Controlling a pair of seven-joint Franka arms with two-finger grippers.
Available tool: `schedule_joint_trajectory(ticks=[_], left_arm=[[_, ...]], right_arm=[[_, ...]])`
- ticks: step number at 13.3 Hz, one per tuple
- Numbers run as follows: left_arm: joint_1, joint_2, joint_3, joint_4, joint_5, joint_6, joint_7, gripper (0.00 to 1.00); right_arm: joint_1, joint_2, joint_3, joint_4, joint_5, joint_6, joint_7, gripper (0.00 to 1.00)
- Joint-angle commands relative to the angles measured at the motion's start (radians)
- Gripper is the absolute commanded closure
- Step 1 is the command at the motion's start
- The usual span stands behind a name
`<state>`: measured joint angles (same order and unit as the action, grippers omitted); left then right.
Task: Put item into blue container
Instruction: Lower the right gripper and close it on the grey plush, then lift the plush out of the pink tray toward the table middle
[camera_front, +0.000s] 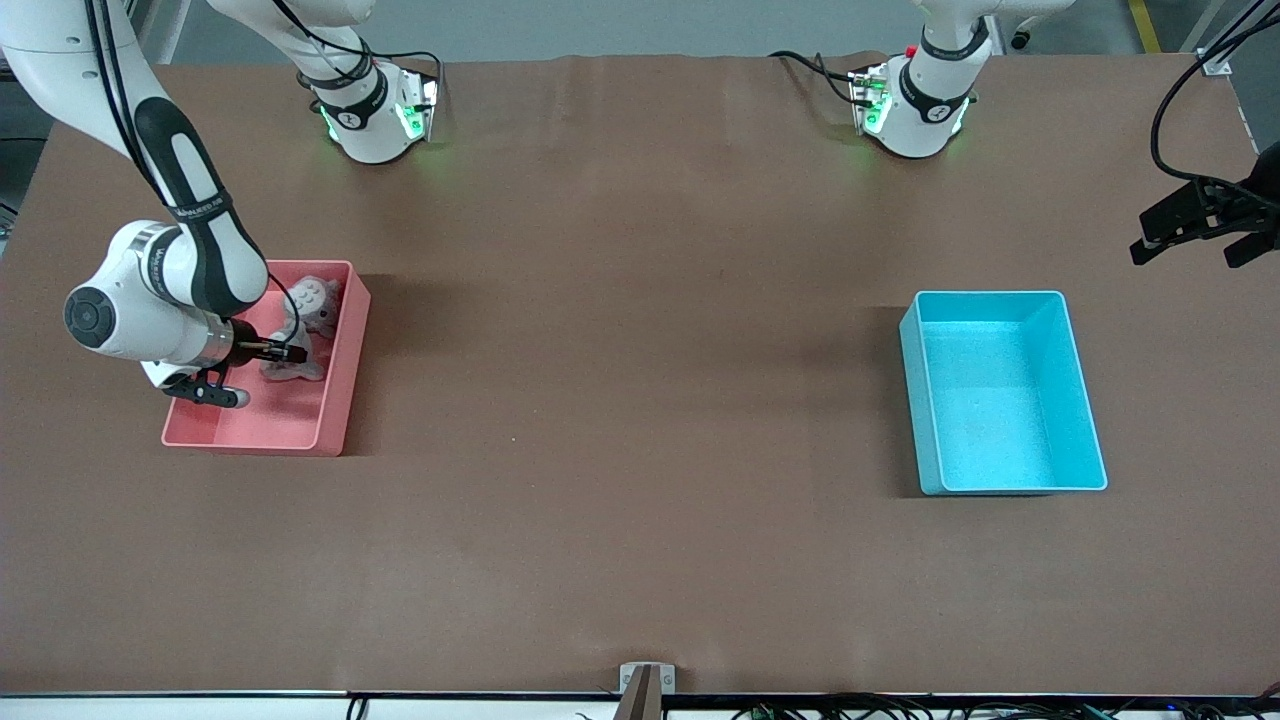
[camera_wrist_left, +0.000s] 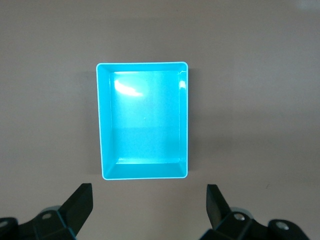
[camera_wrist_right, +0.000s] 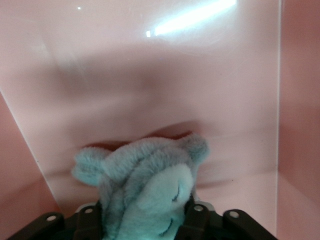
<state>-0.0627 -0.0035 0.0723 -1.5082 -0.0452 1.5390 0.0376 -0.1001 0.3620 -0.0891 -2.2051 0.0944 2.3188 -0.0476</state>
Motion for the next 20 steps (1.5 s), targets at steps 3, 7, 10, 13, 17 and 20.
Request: schedule_joint_trajectory(ticks=[3,7,10,13,17,20], left_arm=[[0.000,-0.015,-0.002,-0.012,0.021,0.001,-0.002,0.00],[0.000,-0.015,-0.002,-0.012,0.021,0.000,-0.002,0.00],[0.000,-0.016,-0.002,-0.012,0.021,0.001,-0.002,0.00],[0.000,-0.015,-0.002,-0.012,0.021,0.001,-0.002,0.00],[0.000,-0.016,-0.002,-0.010,0.021,0.000,-0.002,0.00],[0.000,-0.016,-0.002,-0.010,0.021,0.000,-0.002,0.00]], right_arm=[[-0.003,-0.003,0.003,0.005,0.010,-0.027,0.008,0.75],[-0.004,-0.009,0.002,0.100,0.010,-0.158,0.008,0.85],[-0.007,-0.008,-0.003,0.276,0.007,-0.375,0.006,0.86],[-0.004,-0.009,-0.001,0.392,0.007,-0.508,0.034,0.88],[0.089,-0.018,0.006,0.484,0.024,-0.628,0.277,0.88],[0.215,-0.034,0.006,0.498,0.082,-0.631,0.510,0.88]])
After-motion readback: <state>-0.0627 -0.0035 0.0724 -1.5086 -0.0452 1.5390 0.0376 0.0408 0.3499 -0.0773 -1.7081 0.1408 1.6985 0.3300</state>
